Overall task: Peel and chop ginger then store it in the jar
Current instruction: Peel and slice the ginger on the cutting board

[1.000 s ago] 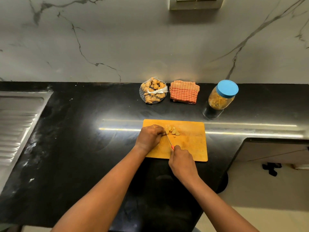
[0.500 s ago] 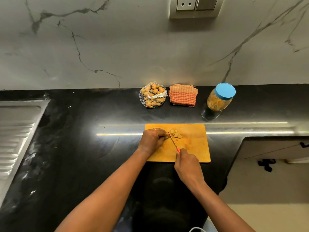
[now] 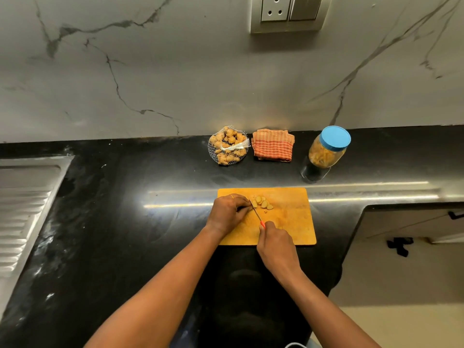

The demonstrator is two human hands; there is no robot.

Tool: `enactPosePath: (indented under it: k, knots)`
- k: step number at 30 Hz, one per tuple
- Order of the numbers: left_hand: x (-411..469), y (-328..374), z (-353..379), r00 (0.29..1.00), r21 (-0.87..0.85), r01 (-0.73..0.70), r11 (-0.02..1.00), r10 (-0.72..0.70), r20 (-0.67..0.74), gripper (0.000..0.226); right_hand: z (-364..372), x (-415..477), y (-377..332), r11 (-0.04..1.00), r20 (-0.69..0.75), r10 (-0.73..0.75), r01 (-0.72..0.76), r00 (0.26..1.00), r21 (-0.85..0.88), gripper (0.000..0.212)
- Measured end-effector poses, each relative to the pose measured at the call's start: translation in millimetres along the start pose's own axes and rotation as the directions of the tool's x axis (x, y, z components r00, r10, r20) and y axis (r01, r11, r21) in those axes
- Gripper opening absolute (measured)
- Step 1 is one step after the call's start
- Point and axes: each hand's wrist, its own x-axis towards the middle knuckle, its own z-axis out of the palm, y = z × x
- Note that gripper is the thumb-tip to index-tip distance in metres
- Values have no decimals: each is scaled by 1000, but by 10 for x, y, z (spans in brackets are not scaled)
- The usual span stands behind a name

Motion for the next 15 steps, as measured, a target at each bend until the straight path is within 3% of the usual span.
enactPosePath:
  k: [15]
  knots:
    - [-25,-35,50,998,37,-60,998,61,-23,15,79,44,-26,999,7,8,-8,1000,50,28]
